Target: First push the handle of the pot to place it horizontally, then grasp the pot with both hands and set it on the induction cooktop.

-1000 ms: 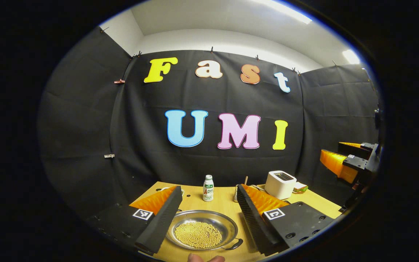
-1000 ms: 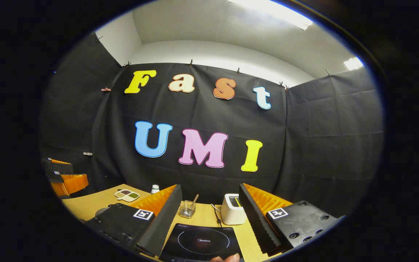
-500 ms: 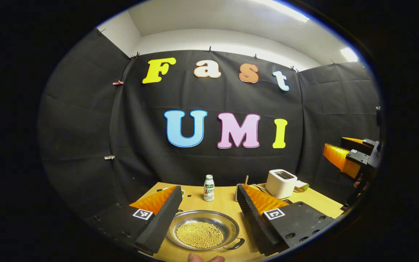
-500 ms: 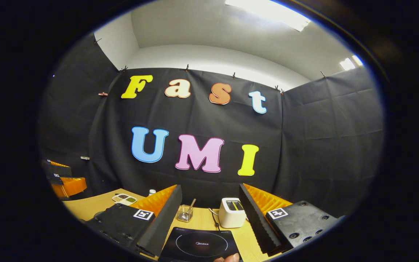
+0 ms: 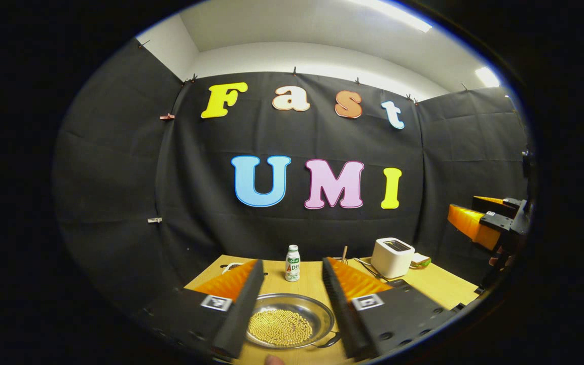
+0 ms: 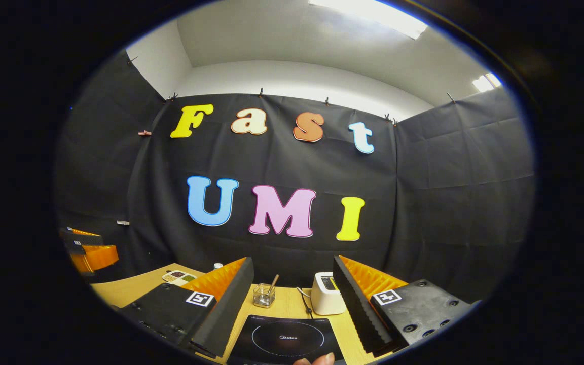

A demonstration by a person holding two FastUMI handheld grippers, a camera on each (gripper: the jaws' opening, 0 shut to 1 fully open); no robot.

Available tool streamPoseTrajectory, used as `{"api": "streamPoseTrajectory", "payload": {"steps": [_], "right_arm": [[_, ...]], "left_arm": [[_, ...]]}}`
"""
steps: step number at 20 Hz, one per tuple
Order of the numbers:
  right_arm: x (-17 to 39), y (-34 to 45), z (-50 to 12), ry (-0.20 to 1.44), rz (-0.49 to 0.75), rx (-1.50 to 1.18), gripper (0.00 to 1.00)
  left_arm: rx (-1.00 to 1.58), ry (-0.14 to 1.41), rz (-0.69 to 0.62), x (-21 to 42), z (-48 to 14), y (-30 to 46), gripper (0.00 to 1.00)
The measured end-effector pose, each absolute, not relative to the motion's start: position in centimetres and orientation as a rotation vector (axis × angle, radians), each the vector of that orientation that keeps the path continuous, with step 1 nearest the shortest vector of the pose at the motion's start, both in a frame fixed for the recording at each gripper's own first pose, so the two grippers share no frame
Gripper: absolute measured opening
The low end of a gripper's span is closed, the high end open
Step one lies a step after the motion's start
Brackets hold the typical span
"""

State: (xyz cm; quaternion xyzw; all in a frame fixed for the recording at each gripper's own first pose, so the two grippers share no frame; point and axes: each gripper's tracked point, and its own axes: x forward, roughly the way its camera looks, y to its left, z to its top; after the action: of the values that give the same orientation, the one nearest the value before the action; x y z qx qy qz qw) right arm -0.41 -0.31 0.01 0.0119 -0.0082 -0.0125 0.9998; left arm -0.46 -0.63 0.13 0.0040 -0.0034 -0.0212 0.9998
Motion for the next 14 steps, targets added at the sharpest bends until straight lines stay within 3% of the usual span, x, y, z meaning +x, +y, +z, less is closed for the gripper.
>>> {"api": "streamPoseTrajectory", "payload": {"steps": [3,10,14], "right_arm": [[-0.5,-0.5,-0.2,-0.008,-0.026,0.018,0.96],[-0.3,-1.1,-0.3,-0.004,-0.035,0.018,0.98],[-0.4,-0.8,-1.0,0.024,-0.025,0.028,0.98]], "left_arm": [[0.015,0.018,-0.096,-0.9,-0.5,-1.2,0.06],[0.031,0.286,-0.248,-1.0,-7.4,-3.5,0.05],[0.128,0.515,-0.319,-2.2,-14.1,-3.4,0.05]]}}
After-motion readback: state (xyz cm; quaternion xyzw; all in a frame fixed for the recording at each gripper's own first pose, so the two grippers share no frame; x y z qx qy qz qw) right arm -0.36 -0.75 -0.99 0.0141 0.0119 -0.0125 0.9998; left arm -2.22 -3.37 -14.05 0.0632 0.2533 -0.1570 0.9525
